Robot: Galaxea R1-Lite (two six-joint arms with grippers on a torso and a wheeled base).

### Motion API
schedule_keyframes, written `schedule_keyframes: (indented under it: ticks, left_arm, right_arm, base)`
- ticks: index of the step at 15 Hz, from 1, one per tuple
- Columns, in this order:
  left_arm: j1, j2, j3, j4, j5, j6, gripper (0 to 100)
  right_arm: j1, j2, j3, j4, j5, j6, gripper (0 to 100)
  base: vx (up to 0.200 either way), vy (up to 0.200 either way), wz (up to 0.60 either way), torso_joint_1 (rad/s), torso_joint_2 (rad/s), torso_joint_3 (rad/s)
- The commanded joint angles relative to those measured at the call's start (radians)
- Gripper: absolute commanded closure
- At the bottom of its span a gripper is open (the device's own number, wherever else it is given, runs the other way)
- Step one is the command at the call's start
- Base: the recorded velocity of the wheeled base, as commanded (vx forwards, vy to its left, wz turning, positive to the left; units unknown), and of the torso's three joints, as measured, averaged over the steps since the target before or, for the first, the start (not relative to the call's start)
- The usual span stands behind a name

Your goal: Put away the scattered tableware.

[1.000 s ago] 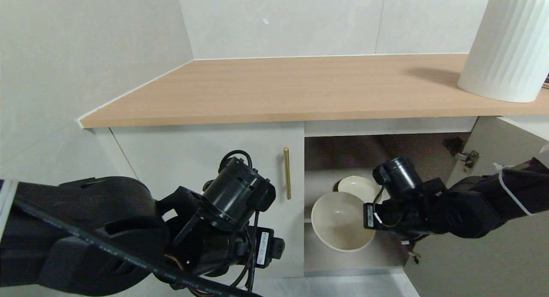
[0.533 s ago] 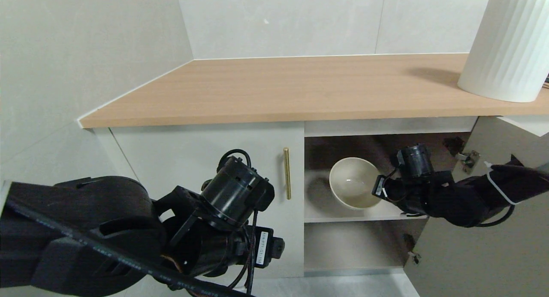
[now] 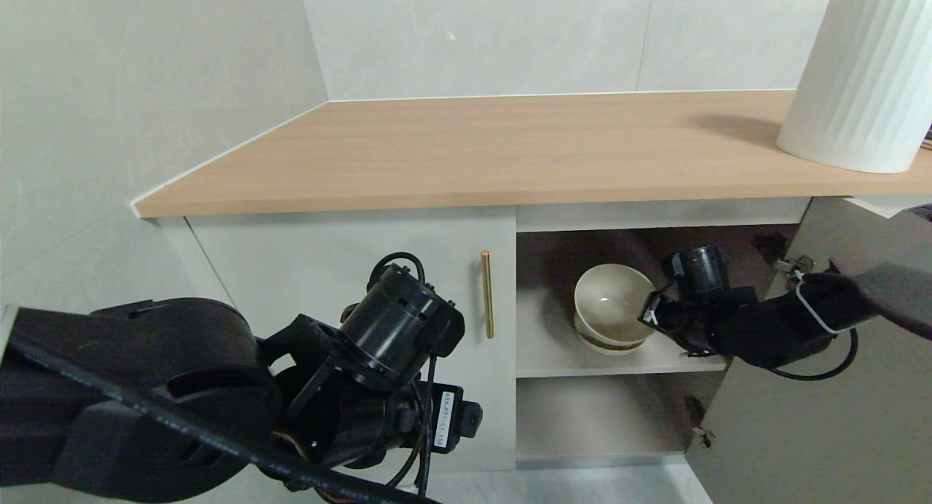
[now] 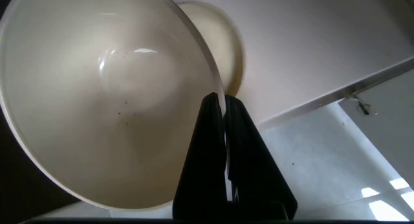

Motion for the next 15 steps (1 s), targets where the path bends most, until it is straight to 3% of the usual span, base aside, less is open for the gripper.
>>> schedule_keyframes:
  ticks: [1, 15]
  left_arm:
    - [0.000, 0.001, 0.000, 0.000, 0.001, -0.002, 0]
    - [0.000, 0.009, -0.002, 0.000, 0.001, -0.002, 0]
  right_arm:
    - [-0.005, 0.042, -0.019, -0.001, -0.004, 0.009, 100]
    - [-0.024, 0.148, -0.115, -0.001, -0.023, 0.011, 100]
  base:
    - [0.000, 0.000, 0.00, 0.000, 0.00, 0.000]
    - [0.000, 0.000, 0.00, 0.000, 0.00, 0.000]
